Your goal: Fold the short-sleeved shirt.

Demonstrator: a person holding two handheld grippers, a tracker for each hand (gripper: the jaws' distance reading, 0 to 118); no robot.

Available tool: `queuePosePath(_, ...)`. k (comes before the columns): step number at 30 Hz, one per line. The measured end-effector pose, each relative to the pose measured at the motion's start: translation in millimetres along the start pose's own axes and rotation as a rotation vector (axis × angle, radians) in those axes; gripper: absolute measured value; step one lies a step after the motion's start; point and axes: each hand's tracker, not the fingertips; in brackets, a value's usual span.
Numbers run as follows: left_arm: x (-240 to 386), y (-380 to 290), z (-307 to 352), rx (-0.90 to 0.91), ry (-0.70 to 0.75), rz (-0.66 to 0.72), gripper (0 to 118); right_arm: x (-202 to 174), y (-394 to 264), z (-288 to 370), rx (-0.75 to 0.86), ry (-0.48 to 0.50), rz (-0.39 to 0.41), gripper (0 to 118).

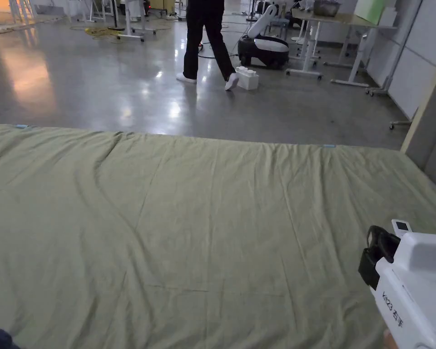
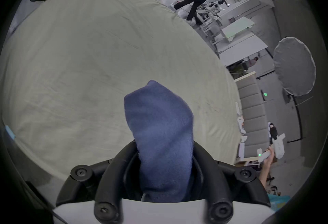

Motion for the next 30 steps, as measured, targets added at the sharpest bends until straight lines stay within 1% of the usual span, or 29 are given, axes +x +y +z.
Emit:
queuePosePath(3, -8, 7, -10, -0.038, 0.141, -0.034, 30, -2, -7, 0, -0.016, 0.006, -0.003, 1)
queuePosePath(4, -10, 9, -14, -0.056, 0.169, -0.03, 31, -3, -9, 1, -0.021, 0.009, -0.003, 1)
queuePosePath(6, -10, 7, -19, -0.05, 0.247, -0.026, 39, -4, -12, 1, -0.03, 0.014, -0.005, 1)
queuePosePath(9, -5, 3, -26, -0.046, 0.417, -0.085, 65, -5, -16, 3, -0.041, 0.018, -0.006, 1)
queuePosePath(10, 11, -5, -26, -0.051, 0.479, -0.119, 72, -6, -17, 2, -0.045, 0.021, -0.006, 1)
queuePosePath(11, 30, -15, -27, -0.053, 0.536, -0.152, 72, -6, -18, 3, -0.048, 0.021, -0.005, 1)
queuePosePath(13, 41, -20, -26, -0.053, 0.647, -0.209, 72, -7, -20, 4, -0.053, 0.024, -0.003, 1)
queuePosePath(15, 54, -22, -22, -0.021, 0.699, -0.244, 72, -8, -22, 4, -0.057, 0.027, -0.004, 1)
queuePosePath(16, 64, -26, -21, 0.007, 0.711, -0.263, 72, -8, -23, 4, -0.061, 0.031, -0.004, 1)
queuePosePath(18, 81, -34, -20, 0.064, 0.678, -0.271, 72, -10, -26, 4, -0.068, 0.037, -0.008, 1)
queuePosePath(19, 80, -30, -19, 0.109, 0.671, -0.269, 72, -11, -27, 4, -0.07, 0.04, -0.008, 1)
queuePosePath(20, 89, -31, -17, 0.204, 0.736, -0.327, 72, -13, -28, 4, -0.072, 0.042, -0.007, 1)
queuePosePath(22, 115, -46, -23, 0.287, 0.68, -0.372, 72, -15, -29, 3, -0.073, 0.047, -0.011, 1)
queuePosePath(23, 114, -43, -27, 0.328, 0.652, -0.397, 72, -16, -30, 3, -0.075, 0.048, -0.01, 1)
queuePosePath(24, 124, -50, -33, 0.338, 0.606, -0.401, 72, -17, -31, 2, -0.074, 0.049, -0.011, 1)
queuePosePath(27, 155, -67, -54, 0.438, 0.542, -0.484, 72, -19, -33, 2, -0.073, 0.048, -0.013, 1)
queuePosePath(28, 169, -74, -62, 0.447, 0.493, -0.477, 72, -20, -33, 1, -0.074, 0.048, -0.014, 1)
queuePosePath(30, 196, -89, -74, 0.513, 0.434, -0.513, 72, -21, -35, 0, -0.077, 0.048, -0.012, 1)
